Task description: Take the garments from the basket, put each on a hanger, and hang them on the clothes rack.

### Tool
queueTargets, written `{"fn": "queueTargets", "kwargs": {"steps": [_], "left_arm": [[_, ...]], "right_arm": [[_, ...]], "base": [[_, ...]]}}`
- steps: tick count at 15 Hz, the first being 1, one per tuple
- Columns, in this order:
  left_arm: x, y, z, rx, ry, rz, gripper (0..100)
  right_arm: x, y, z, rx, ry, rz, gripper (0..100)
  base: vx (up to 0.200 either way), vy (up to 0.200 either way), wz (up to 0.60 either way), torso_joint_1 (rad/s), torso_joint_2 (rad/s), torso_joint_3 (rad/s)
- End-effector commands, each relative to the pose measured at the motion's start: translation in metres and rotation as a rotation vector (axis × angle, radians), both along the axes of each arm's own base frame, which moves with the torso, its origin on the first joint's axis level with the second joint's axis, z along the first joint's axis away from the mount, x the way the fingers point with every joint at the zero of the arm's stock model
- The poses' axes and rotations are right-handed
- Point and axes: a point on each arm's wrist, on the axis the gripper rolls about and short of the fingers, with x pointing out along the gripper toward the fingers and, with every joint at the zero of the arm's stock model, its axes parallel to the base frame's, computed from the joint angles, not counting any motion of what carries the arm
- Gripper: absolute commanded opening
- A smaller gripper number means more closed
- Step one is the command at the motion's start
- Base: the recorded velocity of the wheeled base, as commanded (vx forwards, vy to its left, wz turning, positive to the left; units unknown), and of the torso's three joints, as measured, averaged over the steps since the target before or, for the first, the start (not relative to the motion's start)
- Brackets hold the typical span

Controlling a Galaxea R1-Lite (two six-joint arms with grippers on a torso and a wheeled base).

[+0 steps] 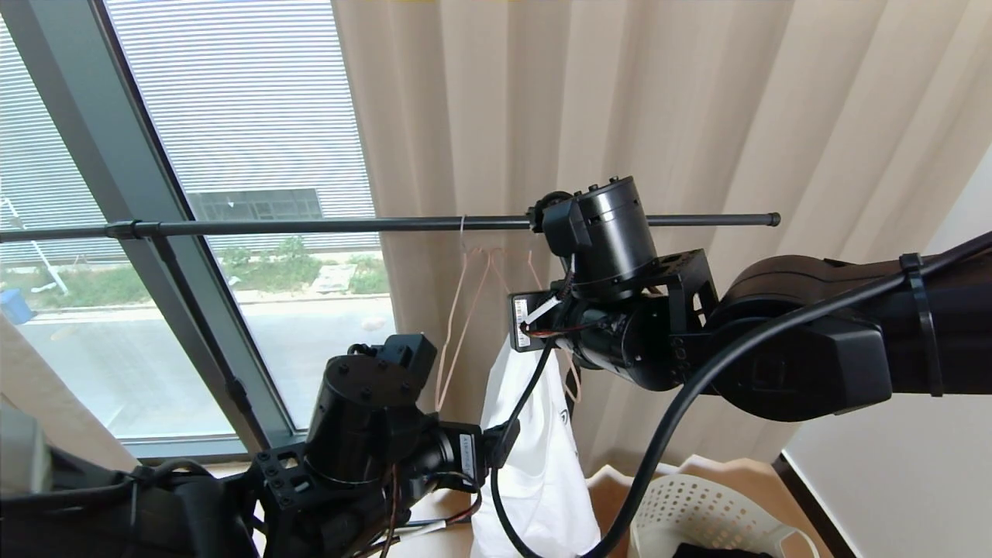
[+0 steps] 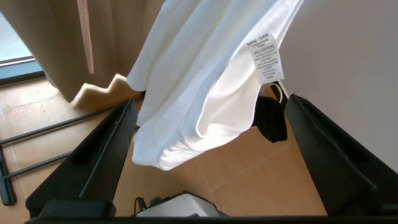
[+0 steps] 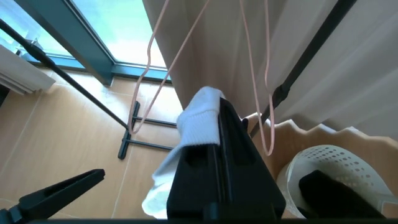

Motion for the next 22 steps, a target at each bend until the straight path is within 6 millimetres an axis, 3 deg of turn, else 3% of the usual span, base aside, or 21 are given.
{"fn": "queueTargets", "kwargs": {"steps": [1, 5, 13, 16, 21, 22], "left_arm": [[0.011, -0.01, -0.02, 0.022, 0.007, 0.037, 100], [0.021, -0.01, -0.034, 0.046, -0.014, 0.108, 100], [0.023, -0.001, -0.038, 0.108, -0.029, 0.161, 100], [0.032, 0.008, -0.038, 0.107, -0.03, 0.201, 100], [0.036, 0.01, -0.051, 0.15, -0.005, 0.205, 100], [0.037, 0.01, -0.051, 0.149, -0.005, 0.209, 0]], "right_arm": [[0.0, 0.001, -0.001, 0.0, 0.001, 0.002, 0], [-0.006, 0.003, 0.002, 0.011, -0.001, 0.011, 0], [-0.011, -0.005, 0.017, 0.019, -0.046, -0.038, 0], [-0.016, -0.012, 0.022, 0.024, -0.052, -0.039, 0], [-0.015, -0.017, 0.028, 0.034, -0.062, -0.053, 0], [-0.013, -0.02, 0.028, 0.032, -0.063, -0.061, 0]], "base": [[0.0, 0.0, 0.0, 0.0, 0.0, 0.0], [0.0, 0.0, 0.0, 0.0, 0.0, 0.0], [0.0, 0.0, 0.0, 0.0, 0.0, 0.0], [0.0, 0.0, 0.0, 0.0, 0.0, 0.0], [0.0, 0.0, 0.0, 0.0, 0.0, 0.0], [0.0, 0.0, 0.0, 0.0, 0.0, 0.0]]}}
